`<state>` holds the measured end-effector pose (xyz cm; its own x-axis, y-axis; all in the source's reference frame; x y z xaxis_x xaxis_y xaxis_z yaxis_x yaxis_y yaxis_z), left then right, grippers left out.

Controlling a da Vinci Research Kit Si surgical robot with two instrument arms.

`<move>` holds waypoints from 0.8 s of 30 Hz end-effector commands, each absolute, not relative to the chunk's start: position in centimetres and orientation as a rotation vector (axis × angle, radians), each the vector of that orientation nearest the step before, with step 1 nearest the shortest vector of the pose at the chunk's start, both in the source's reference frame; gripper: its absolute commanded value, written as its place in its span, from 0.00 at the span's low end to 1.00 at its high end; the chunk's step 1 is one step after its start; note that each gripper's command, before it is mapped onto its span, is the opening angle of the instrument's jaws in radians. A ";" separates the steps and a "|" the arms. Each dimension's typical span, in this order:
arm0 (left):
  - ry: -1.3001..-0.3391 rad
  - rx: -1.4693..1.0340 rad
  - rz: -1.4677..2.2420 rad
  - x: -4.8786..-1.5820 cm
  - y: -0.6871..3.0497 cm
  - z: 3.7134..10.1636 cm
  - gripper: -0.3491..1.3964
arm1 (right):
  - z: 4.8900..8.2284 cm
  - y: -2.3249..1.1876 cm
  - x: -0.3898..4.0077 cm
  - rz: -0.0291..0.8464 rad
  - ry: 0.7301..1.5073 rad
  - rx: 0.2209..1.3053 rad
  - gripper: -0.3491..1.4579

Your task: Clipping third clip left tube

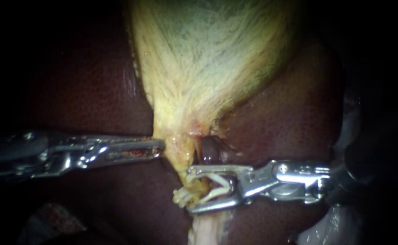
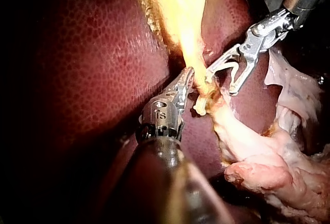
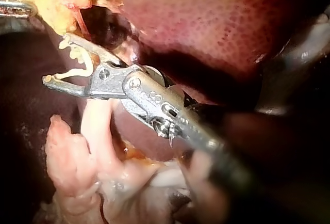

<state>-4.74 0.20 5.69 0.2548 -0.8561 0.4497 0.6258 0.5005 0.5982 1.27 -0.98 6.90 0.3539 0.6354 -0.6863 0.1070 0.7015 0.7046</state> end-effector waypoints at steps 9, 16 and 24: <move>-0.826 0.324 -1.032 -4.75 0.19 5.66 0.00 | 7.15 -0.82 1.16 0.400 1.134 0.726 0.49; -0.826 0.323 -1.033 -4.76 0.19 5.66 0.00 | 7.20 -0.94 1.36 0.399 1.130 0.714 0.49; -0.825 0.320 -1.035 -4.79 0.20 5.66 0.00 | 7.19 -1.28 1.71 0.341 1.127 0.760 0.49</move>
<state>-4.79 0.20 5.66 0.2512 -0.8563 0.4512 0.6308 0.4984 0.5947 1.74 -1.31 7.19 0.4149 0.5977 -0.6860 0.1322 0.7064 0.6954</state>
